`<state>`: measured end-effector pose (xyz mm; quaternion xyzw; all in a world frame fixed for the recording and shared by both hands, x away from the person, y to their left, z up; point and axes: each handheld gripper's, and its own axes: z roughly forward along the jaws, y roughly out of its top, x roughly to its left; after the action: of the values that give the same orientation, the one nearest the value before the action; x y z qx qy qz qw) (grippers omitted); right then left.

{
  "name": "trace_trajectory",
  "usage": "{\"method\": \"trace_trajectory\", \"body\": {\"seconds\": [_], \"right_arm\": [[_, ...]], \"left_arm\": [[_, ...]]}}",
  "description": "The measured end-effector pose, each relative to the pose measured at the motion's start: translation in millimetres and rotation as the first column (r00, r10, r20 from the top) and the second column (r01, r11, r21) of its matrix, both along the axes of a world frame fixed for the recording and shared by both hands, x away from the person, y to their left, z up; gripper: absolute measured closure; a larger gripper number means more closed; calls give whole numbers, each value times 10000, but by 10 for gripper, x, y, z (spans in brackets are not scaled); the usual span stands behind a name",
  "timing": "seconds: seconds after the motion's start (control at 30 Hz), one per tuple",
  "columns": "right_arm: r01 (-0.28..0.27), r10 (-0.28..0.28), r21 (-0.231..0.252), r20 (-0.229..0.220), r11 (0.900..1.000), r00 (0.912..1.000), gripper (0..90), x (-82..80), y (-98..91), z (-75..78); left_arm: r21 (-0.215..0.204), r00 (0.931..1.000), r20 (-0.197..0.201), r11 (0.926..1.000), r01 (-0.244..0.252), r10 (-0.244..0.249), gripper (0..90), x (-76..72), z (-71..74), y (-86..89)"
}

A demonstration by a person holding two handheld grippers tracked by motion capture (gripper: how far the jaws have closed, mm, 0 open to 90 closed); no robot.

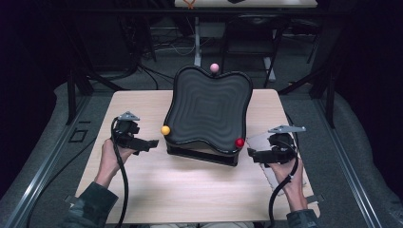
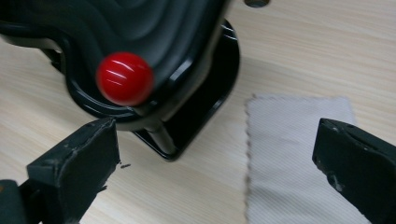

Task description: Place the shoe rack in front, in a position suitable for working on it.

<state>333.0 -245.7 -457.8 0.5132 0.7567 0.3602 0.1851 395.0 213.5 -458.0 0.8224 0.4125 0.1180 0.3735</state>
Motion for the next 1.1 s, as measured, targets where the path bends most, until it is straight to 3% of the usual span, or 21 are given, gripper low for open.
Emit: {"method": "trace_trajectory", "body": {"seconds": [0.27, 0.47, 0.67, 0.8, 0.83, 0.87, 0.9, 1.1], "right_arm": [[-669, 669, -16, 19, 9978, 9978, 39, 40, 249, 55], [-845, 851, -298, 214, 9960, 9961, 212, 36, 408, 60], [-758, 769, -583, 167, 9954, 9969, 338, 62, 510, 16], [-696, 707, -721, 132, 9950, 9974, 422, 66, 532, -1], [-662, 683, -740, 254, 9951, 9973, 508, 69, 546, -15], [-662, 683, -740, 254, 9951, 9973, 508, 69, 546, -15], [-741, 763, -824, 240, 9938, 9968, 572, 71, 568, -30], [-811, 833, -951, 199, 9922, 9963, 594, 84, 571, -61]], "left_arm": [[143, 9995, 116, 9994, 305, -307, 21, 82, 0, -184], [287, 9967, 296, 9968, 748, -756, 187, 88, 1, -328], [103, 9938, 413, 9947, 1026, -1029, 366, 161, -25, -398], [220, 9939, 597, 9955, 919, -930, 437, 188, -30, -419], [226, 9945, 658, 9965, 804, -818, 532, 202, -37, -408], [226, 9945, 658, 9965, 804, -818, 556, 202, -37, -408], [119, 9952, 650, 9973, 731, -737, 581, 213, -43, -386], [84, 9947, 661, 9969, 780, -783, 596, 214, -50, -378]]}}
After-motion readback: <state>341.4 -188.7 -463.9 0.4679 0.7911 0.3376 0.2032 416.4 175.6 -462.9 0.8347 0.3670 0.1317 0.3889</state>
